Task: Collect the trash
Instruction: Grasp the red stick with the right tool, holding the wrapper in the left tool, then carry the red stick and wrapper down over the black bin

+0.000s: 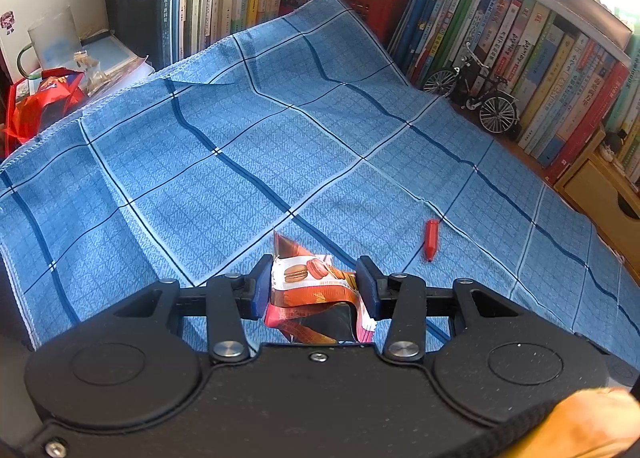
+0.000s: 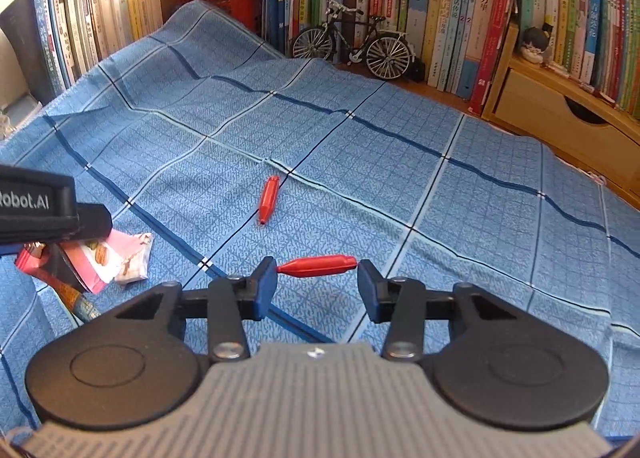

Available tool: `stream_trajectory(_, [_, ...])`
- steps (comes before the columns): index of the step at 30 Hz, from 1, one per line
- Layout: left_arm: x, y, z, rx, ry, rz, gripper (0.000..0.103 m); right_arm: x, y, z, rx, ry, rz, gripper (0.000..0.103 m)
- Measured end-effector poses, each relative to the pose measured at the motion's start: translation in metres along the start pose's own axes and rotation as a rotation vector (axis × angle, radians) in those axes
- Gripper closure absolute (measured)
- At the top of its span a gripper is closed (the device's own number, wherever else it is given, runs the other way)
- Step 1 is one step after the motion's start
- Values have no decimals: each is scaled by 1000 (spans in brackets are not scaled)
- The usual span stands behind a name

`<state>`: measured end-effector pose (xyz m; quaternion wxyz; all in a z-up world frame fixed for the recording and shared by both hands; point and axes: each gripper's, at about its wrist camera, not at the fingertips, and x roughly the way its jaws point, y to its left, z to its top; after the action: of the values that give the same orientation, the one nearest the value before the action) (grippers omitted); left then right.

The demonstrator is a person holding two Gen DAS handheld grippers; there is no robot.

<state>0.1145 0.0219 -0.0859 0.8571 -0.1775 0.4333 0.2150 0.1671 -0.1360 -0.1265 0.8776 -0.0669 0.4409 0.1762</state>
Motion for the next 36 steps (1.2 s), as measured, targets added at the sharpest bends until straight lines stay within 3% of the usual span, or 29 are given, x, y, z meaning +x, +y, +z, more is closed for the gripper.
stream_trajectory(19, [-58, 3, -35, 81, 10, -15, 61, -67, -14, -16, 70, -58, -39, 53])
stream_trajectory(36, [-144, 33, -79, 171, -12, -112, 61, -156, 4, -51, 96, -113, -103, 53])
